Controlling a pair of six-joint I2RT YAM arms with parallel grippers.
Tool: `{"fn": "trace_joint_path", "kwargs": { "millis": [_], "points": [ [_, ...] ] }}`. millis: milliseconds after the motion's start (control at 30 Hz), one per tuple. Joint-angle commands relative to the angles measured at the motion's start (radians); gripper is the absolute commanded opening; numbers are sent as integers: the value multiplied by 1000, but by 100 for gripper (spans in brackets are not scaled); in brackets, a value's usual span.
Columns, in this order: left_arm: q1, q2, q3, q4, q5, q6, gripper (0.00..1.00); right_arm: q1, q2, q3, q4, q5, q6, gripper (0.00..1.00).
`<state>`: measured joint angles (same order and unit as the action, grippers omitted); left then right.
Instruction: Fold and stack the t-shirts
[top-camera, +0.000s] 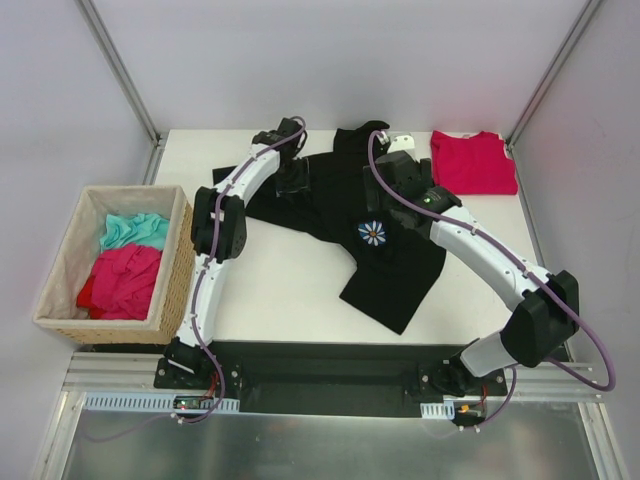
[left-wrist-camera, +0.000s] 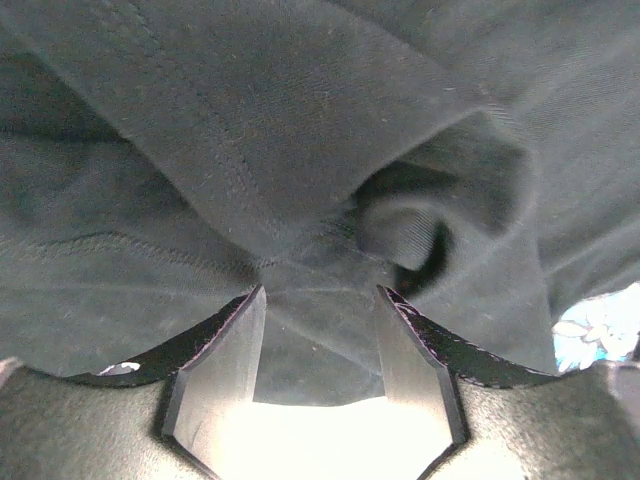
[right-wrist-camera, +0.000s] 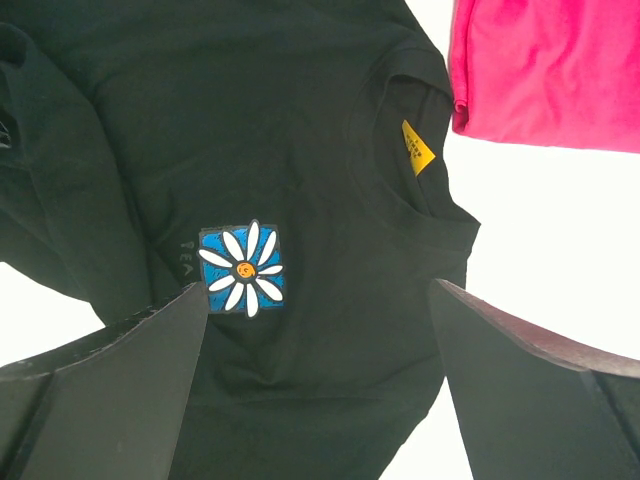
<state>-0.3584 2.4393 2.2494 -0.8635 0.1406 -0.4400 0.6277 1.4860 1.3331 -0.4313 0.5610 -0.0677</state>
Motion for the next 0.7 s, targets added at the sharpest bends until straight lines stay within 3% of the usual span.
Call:
{"fn": "trace_joint_path", "kwargs": {
  "millis": [0,667],
  "points": [
    [3,24,55,-45,36,-16,48,9,-23,20,11,16,6,97],
    [-8,58,118,-20,145,-22,50,13,-35,9,11,23,6,96]
  ]
}}
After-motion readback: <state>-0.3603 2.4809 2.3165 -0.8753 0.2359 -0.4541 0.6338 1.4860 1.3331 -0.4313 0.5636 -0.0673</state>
